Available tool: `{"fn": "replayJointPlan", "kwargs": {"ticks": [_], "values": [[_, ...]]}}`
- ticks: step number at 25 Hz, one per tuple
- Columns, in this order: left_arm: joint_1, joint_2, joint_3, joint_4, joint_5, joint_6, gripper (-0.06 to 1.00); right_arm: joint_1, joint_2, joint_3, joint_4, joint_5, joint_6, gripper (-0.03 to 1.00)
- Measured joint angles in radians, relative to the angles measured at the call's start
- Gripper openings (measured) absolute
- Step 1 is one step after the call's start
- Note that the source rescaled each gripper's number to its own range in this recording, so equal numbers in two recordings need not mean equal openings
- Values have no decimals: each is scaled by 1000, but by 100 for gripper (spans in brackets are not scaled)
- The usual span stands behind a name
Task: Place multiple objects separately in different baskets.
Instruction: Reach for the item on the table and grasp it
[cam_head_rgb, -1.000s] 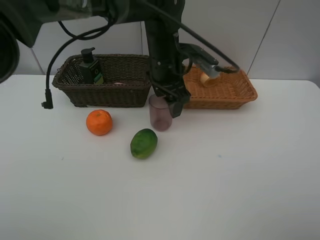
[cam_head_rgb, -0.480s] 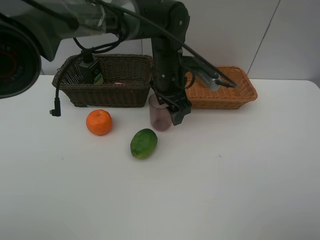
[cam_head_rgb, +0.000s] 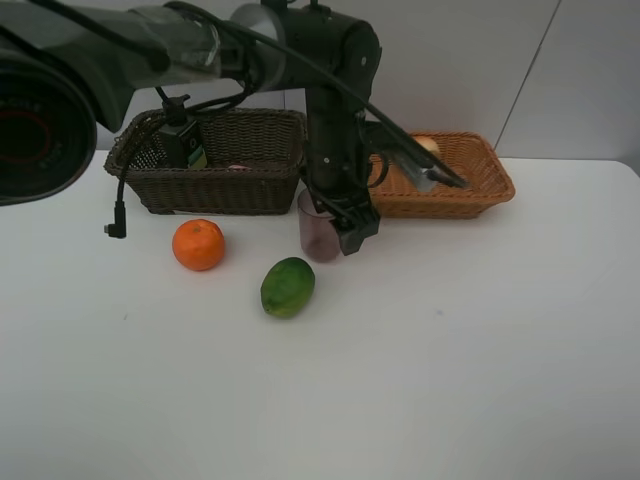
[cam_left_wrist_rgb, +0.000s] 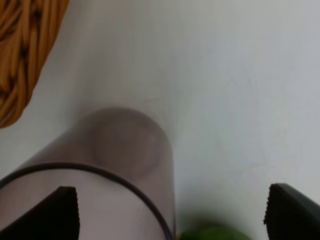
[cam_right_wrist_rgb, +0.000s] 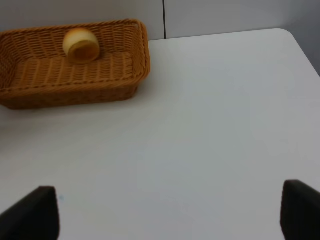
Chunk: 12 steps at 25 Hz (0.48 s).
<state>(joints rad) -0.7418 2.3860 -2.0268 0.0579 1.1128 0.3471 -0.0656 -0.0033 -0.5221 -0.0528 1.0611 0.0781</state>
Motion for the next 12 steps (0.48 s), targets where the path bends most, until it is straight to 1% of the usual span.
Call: {"fn": "replayJointPlan", "kwargs": {"ticks": [6, 12], "values": [[-16, 37, 0, 14, -4, -1, 97, 0, 0, 0, 0, 0, 0, 95], [-18, 42, 0, 38, -11, -33, 97, 0, 0, 0, 0, 0, 0, 95]]}}
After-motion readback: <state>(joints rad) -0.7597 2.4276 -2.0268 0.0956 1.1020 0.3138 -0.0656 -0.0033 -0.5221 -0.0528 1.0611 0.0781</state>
